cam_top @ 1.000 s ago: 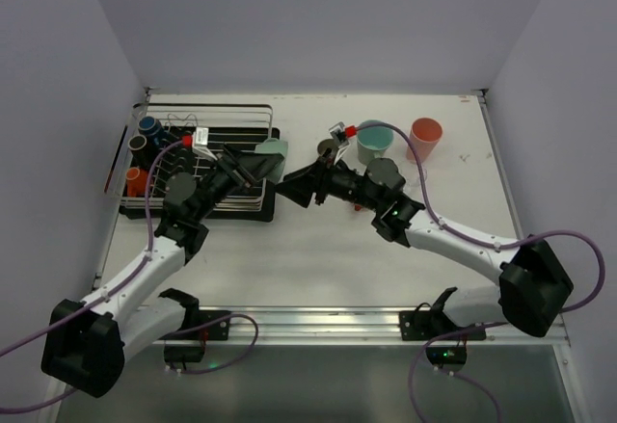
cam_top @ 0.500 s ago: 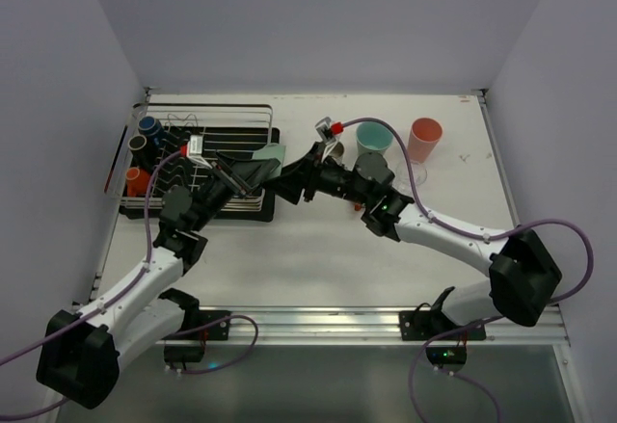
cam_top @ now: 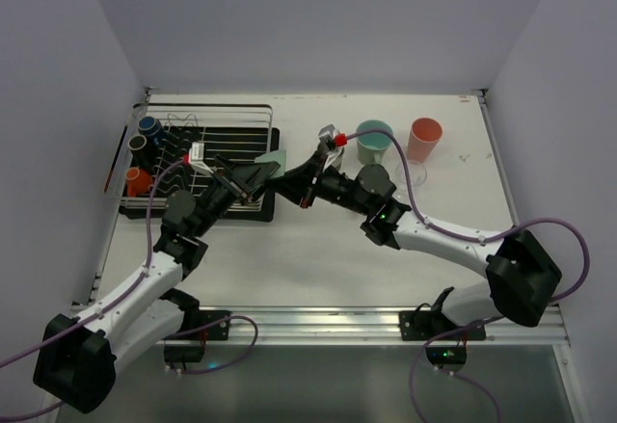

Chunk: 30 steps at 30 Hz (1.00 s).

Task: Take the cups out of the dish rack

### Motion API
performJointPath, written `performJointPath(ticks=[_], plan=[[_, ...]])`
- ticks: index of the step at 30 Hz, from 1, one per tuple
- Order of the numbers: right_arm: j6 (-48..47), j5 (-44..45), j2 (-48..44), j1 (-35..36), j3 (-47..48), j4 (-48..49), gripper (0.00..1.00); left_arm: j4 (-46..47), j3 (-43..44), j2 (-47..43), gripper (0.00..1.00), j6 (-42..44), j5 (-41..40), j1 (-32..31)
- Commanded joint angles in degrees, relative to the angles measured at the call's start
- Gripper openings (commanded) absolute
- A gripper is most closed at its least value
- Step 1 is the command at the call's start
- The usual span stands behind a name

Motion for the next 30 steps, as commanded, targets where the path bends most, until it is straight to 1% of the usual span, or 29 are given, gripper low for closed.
performJointPath(ticks=[1, 2, 5, 6, 7, 9, 10, 11, 12, 13, 14, 15, 16, 17, 18, 19, 20, 21, 22, 23, 24, 25, 27, 28, 30], plan=[[2.81, 4.66, -5.2, -0.01, -1.44, 1.44, 0.0, 4.64, 0.34, -1.85, 0.78, 2.1, 0.1, -0.11], [2.64, 5.89, -5.82, -0.1, -1.53, 0.37, 0.0, 4.19, 0.33, -2.2, 0.86, 2.79, 0.1, -0.11], [1.49, 7.56, -8.54, -0.01, -1.7, -4.11, 0.0, -0.1, 1.9, -2.73, 0.98, 5.25, 0.27, -0.11], [1.23, 7.74, -9.24, -0.01, -1.79, -5.25, 0.0, -2.29, 2.61, -2.99, 1.0, 6.65, 0.27, -0.11], [0.36, 8.09, -10.82, -0.01, -1.88, -7.44, 0.0, -6.4, 3.58, -3.17, 1.0, 8.15, -0.07, -0.11], [-0.79, 9.23, -12.67, 0.08, -1.71, -10.87, 0.0, -11.17, 6.38, -3.96, 1.0, 12.8, -0.6, -0.11], [-1.93, 9.41, -13.46, -0.01, -1.53, -14.72, 0.0, -15.28, 7.27, -4.4, 1.0, 14.39, -1.91, -0.11], [-2.63, 9.68, -15.04, -0.01, -1.36, -16.84, 0.0, -17.58, 8.24, -4.66, 1.0, 17.88, -2.79, -0.11], [-3.25, 10.2, -15.57, -0.01, -0.75, -19.39, 0.0, -20.04, 10.16, -5.45, 1.0, 19.66, -3.58, -0.11], [-4.56, 10.29, -16.1, -0.01, -0.39, -24.2, 0.0, -24.77, 11.22, -5.63, 1.0, 21.42, -5.42, -0.11], [-5.36, 10.21, -16.45, -0.01, 0.05, -27.03, 0.0, -27.34, 13.67, -5.98, 1.0, 25.52, -6.57, -0.11], [-6.32, 10.03, -16.2, -0.1, 2.14, -30.71, 0.0, -30.32, 15.09, -6.16, 1.0, 27.65, -7.63, -0.11], [-8.42, 9.86, -15.67, -0.01, 3.47, -38.06, 0.0, -36.01, 16.75, -6.33, 1.0, 29.94, -10.07, -0.11], [-9.57, 9.85, -14.1, -0.1, 5.48, -41.18, 0.0, -39.28, 20.51, -6.51, 1.0, 35.27, -11.58, -0.11], [-10.8, 9.94, -12.95, -0.1, 6.72, -44.78, 0.0, -43.41, 22.46, -6.51, 1.0, 38.1, -13.07, -0.11], [-13.08, 11.25, -11.81, -0.1, 7.78, -51.51, 0.0, -49.89, 24.57, -6.6, 1.0, 43.44, -16.3, -0.11], [-14.32, 11.96, -10.58, -0.1, 9.44, -54.1, 0.0, -52.65, 27.99, -6.77, 1.0, 45.93, -19.21, -0.11], [-16.24, 12.66, -8.05, -0.19, 10.15, -58.39, 0.0, -58.16, 29.33, -6.95, 1.0, 48.39, -23.94, -0.11], [-17.05, 13.45, -6.63, -0.1, 11.03, -60.35, 0.0, -60.48, 30.47, -7.13, 1.0, 50.33, -26.16, -0.11], [-17.75, 15.11, -5.48, -0.1, 11.73, -61.76, 0.0, -62.24, 31.53, -7.91, 1.0, 54.0, -28.62, -0.11], [-18.45, 15.74, -2.69, -0.19, 13.13, -62.99, 0.0, -63.91, 31.62, -8.35, 1.0, 55.43, -30.73, -0.11], [-19.77, 16.09, -1.01, -0.1, 14.19, -65.62, 0.0, -66.1, 31.36, -8.97, 1.0, 57.71, -34.93, -0.11], [-20.92, 18.46, 2.51, -0.1, 17.97, -68.44, 0.0, -67.09, 29.61, -11.42, 1.0, 59.39, -38.38, -0.11], [-21.97, 19.34, 5.92, -0.01, 19.11, -70.11, 0.0, -66.92, 28.56, -12.3, 1.0, 59.92, -41.01, -0.11], [-23.28, 20.66, 9.28, -0.1, 21.92, -71.26, 0.0, -65.61, 25.57, -15.12, 1.0, 61.24, -43.48, -0.11]])
